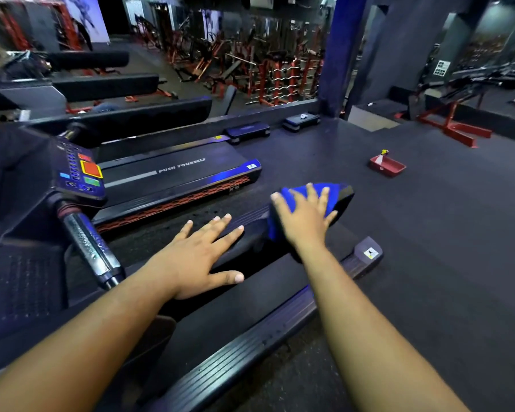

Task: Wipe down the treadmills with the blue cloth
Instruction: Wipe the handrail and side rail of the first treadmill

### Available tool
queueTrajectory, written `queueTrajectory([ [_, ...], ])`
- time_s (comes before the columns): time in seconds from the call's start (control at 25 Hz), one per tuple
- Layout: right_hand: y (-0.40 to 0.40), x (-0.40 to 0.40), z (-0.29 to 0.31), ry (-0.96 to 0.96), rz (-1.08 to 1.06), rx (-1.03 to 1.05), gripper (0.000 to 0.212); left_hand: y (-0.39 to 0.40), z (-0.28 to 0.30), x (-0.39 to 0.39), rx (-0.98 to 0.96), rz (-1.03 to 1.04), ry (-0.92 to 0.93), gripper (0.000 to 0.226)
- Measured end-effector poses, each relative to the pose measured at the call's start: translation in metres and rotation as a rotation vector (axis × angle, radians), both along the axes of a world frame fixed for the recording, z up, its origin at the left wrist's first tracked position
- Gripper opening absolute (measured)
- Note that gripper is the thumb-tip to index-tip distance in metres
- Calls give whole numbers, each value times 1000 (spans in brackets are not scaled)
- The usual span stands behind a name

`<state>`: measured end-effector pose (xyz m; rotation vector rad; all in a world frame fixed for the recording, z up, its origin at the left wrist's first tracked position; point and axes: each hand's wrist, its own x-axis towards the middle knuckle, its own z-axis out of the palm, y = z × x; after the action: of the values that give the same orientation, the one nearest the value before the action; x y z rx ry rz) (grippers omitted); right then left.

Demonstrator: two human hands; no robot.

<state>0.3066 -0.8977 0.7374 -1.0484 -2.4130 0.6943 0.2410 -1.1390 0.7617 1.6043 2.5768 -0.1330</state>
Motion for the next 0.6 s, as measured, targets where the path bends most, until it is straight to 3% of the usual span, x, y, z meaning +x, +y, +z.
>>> queueTrajectory([
  [0.08,-42,15,-10,16,138,30,77,0,-1,0,4,0,-4,94],
  [0.16,-33,21,-11,10,178,81,70,1,-1,0,20,-2,-3,90],
  [0.28,42,7,2,-17,35,51,54,-1,-2,0,45,-12,8,86],
  [0.4,72,-3,13,36,-173,-132,64,-5,-4,2,68,-8,30,83],
  [0.48,27,-5,1,210,-222,-222,69,-5,-5,1,68,-5,26,82],
  [0.6,-58,3,-32,400,-115,-242,70,-1,-5,-3,61,-11,-2,86],
])
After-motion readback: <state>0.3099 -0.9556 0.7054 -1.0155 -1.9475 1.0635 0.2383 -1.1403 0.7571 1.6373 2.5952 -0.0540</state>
